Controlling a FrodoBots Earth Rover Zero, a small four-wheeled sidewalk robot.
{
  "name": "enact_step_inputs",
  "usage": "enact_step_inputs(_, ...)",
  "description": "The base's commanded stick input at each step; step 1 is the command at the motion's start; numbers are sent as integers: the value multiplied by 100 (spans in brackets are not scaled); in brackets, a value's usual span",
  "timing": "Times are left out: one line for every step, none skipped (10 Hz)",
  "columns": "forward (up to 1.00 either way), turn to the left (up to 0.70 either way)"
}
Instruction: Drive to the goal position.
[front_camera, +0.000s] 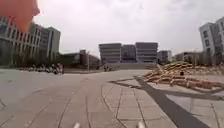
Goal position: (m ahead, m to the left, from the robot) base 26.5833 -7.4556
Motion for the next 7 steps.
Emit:
enact_step_inputs(85, 0)
enact_step_inputs(85, 0)
enact_step_inputs(85, 0)
enact_step_inputs(85, 0)
enact_step_inputs(85, 0)
enact_step_inputs(85, 0)
enact_step_inputs(85, 0)
